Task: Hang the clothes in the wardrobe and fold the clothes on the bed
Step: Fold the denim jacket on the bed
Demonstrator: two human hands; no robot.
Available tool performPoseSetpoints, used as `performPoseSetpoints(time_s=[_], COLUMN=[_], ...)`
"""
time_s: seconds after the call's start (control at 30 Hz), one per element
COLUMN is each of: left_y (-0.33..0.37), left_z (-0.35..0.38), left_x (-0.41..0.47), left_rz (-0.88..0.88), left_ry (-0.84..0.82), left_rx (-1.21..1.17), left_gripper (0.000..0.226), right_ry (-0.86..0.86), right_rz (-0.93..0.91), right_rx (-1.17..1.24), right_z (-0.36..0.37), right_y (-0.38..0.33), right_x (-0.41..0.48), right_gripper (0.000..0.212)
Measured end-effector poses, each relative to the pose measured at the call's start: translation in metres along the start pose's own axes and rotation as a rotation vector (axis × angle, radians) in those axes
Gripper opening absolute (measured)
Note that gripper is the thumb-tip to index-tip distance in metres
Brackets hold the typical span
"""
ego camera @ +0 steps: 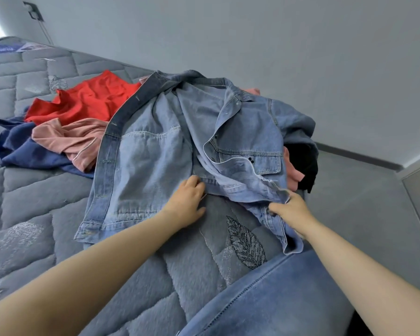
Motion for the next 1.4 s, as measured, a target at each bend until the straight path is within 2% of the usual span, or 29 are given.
performPoseSetpoints(time_s=[0.13, 0.2, 0.37, 0.43, 0.53, 0.7, 0.73, 0.83, 0.93, 1.0, 1.07, 1.17, 1.27, 1.33, 1.4], left_y=[-0.001, 0.001, -0.004, -0.004, -0.007, -0.035, -0.041, -0.057, -0.069, -0.076, -0.071, -0.067, -0.065, -0.051, -0.032], left_z=[0.0, 0.001, 0.009, 0.005, -0.009, -0.045, -0.053, -0.069, -0.055, -0.038, -0.027, -0.021, -0.018, -0.008, -0.007], left_x=[0.029, 0.037, 0.056, 0.06, 0.052, -0.012, -0.027, -0.059, -0.071, -0.072, -0.071, -0.07, -0.073, -0.08, -0.087], left_rz=[-0.059, -0.067, -0.165, -0.14, -0.063, 0.085, 0.102, 0.1, 0.009, -0.08, -0.099, -0.089, -0.054, 0.09, 0.258], left_ry=[0.045, 0.057, 0.038, 0.03, 0.031, 0.023, 0.012, -0.015, -0.212, -0.387, -0.461, -0.467, -0.401, -0.305, -0.178], left_rx=[0.087, 0.175, 0.313, 0.32, 0.264, 0.261, 0.253, 0.27, 0.522, 0.714, 0.753, 0.779, 0.779, 0.715, 0.656], left_gripper=[0.073, 0.065, 0.039, 0.029, 0.029, 0.018, 0.015, 0.015, 0.021, 0.03, 0.029, 0.028, 0.035, 0.037, 0.027], right_ry=[0.062, 0.079, 0.073, 0.075, 0.068, 0.076, 0.074, -0.077, -0.332, -0.456, -0.478, -0.417, -0.35, -0.152, 0.221], right_rz=[-0.04, -0.034, 0.015, 0.018, -0.002, -0.071, -0.126, -0.362, -0.491, -0.484, -0.403, -0.347, -0.357, -0.412, -0.505], right_rx=[0.044, 0.037, 0.02, 0.031, 0.017, -0.054, -0.089, -0.313, -0.801, -1.087, -1.161, -1.069, -1.003, -0.85, -0.591], right_z=[-0.011, -0.015, -0.019, -0.02, -0.02, -0.017, -0.014, 0.017, 0.072, 0.104, 0.116, 0.115, 0.107, 0.088, 0.05], right_y=[0.0, 0.003, 0.015, 0.015, 0.014, 0.006, -0.003, -0.036, -0.037, -0.019, -0.005, -0.007, -0.019, -0.03, -0.045], right_x=[0.009, 0.012, 0.019, 0.02, 0.02, 0.013, 0.006, -0.022, -0.048, -0.058, -0.06, -0.055, -0.059, -0.062, -0.072], right_gripper=[0.033, 0.032, 0.013, 0.018, 0.021, 0.015, 0.023, 0.037, 0.039, 0.041, 0.038, 0.031, 0.024, 0.031, 0.037])
Point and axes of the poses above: each hand's wrist, its own x-axis towards the middle knuckle, its own z-axis out of the palm, y = z × x, the point moved 8 cm from there along x, towards the middle knuckle, and after that the axes turned 7 degrees about -y, right-handed, at the moved point
